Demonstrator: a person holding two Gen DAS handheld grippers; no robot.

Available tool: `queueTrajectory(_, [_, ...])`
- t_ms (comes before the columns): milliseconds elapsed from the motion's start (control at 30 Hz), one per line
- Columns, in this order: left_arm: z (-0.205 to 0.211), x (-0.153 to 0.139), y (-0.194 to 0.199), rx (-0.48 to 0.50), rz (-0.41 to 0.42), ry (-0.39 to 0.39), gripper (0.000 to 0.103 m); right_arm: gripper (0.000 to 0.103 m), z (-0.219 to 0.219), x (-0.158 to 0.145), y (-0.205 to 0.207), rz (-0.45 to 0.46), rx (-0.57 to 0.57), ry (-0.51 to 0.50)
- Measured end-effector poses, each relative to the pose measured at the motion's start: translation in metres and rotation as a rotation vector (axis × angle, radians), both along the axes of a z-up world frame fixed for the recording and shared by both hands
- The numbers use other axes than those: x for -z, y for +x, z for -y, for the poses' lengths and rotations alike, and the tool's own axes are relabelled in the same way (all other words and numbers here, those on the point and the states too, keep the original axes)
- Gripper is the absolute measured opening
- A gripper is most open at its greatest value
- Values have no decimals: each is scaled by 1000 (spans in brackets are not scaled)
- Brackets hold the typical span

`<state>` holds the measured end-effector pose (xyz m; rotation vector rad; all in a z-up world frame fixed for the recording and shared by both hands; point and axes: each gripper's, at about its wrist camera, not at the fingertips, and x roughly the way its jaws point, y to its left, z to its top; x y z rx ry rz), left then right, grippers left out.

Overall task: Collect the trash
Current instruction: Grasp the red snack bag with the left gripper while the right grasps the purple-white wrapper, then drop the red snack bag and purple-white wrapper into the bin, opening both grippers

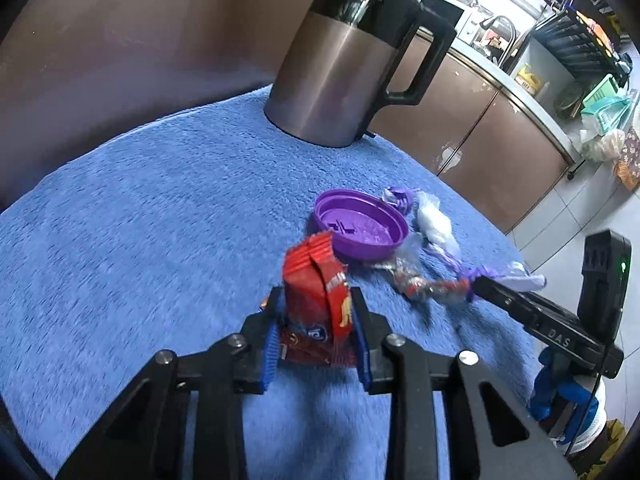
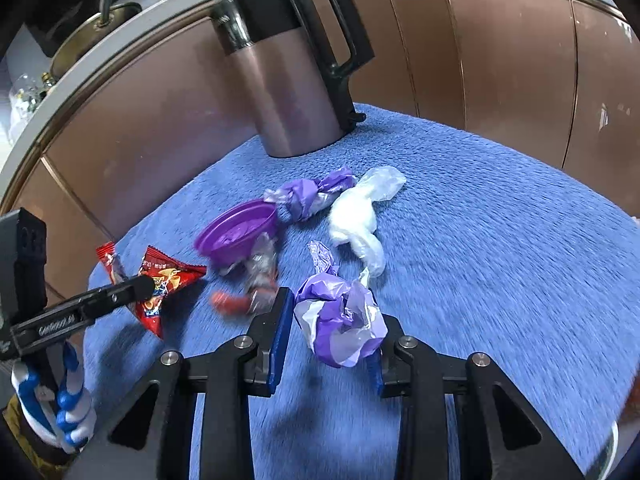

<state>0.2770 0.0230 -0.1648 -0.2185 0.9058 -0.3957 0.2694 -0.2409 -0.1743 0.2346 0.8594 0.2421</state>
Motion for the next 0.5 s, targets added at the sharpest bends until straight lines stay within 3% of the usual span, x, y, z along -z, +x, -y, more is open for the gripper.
queueTrajectory(300, [-24, -38, -53, 10, 73, -29, 11, 32, 3, -41, -87, 87, 1, 5])
queueTrajectory(500, [-34, -65, -88, 19, 136, -33, 10, 32, 13, -75, -146, 169, 28, 9])
